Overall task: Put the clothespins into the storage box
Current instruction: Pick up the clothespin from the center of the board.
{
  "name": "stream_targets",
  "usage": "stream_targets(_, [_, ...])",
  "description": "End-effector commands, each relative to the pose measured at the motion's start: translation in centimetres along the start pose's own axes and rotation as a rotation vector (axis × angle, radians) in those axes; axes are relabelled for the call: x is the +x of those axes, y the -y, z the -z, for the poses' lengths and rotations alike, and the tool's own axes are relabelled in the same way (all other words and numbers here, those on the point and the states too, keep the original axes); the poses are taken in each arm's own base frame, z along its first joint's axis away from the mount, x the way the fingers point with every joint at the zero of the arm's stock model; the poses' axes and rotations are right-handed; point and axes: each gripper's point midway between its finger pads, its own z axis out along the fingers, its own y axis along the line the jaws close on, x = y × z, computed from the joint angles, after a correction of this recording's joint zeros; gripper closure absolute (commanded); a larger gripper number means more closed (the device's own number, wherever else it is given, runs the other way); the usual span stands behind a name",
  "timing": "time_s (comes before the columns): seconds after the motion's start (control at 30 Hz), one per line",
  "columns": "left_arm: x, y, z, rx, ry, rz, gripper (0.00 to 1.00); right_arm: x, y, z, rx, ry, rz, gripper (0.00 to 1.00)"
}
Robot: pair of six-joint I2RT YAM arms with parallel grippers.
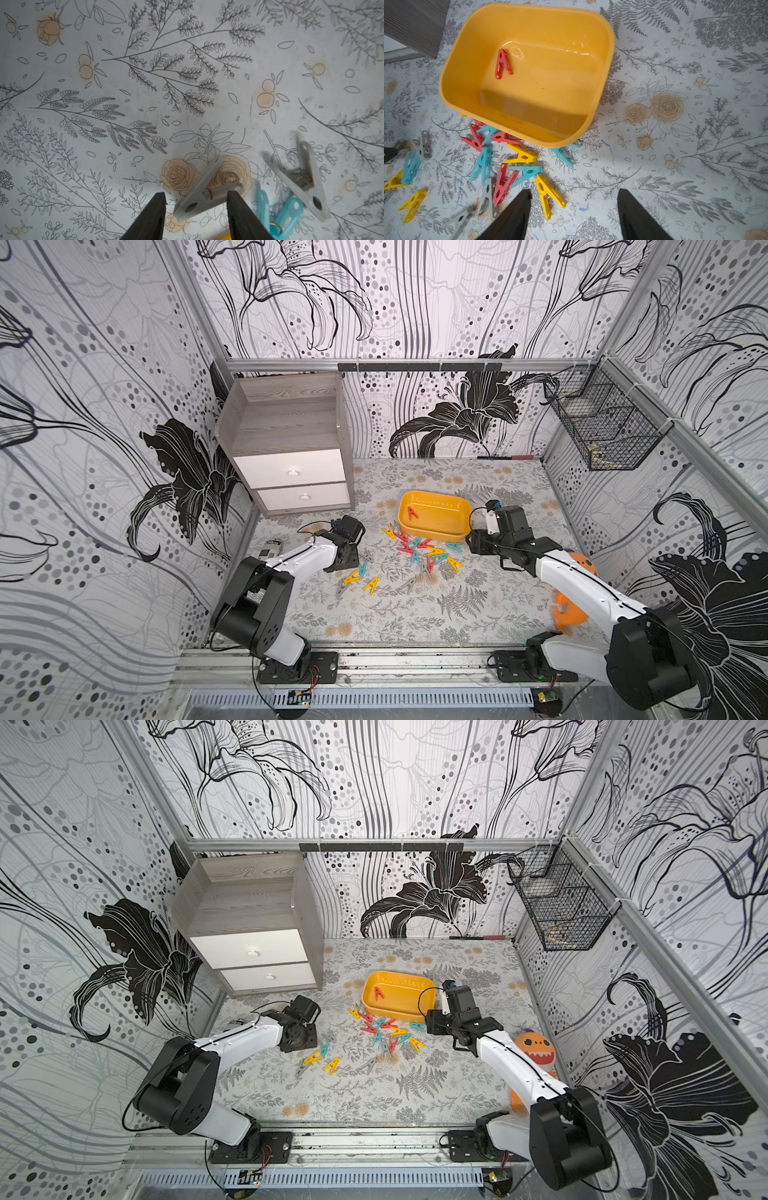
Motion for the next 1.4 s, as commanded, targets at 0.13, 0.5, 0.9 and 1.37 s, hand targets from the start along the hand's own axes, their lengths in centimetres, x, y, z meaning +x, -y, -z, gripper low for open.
stream_targets(0.13, [-1.4, 0.2, -0.8, 0.012, 0.024, -0.002, 0.53, 0.7, -0.1, -0.4, -0.005, -0.008, -0.011, 0.3])
stream_targets(0.5, [-2.2, 0.8, -0.5, 0.031, 0.024, -0.007, 0.58, 0.9, -0.4, -0.6, -0.016, -0.012, -0.012, 0.3])
stream_targets(0.9, [-0.4, 0.3, -1.8, 0.017, -0.028, -0.018, 0.68, 1.1, -0.2, -0.7, -0.008, -0.012, -0.014, 0.31])
stream_targets(1.37, [-5.6, 2.6, 2.7, 0.114, 0.109, 0.014, 0.88, 0.7, 0.1, 0.0, 0.012, -0.004, -0.004, 0.31])
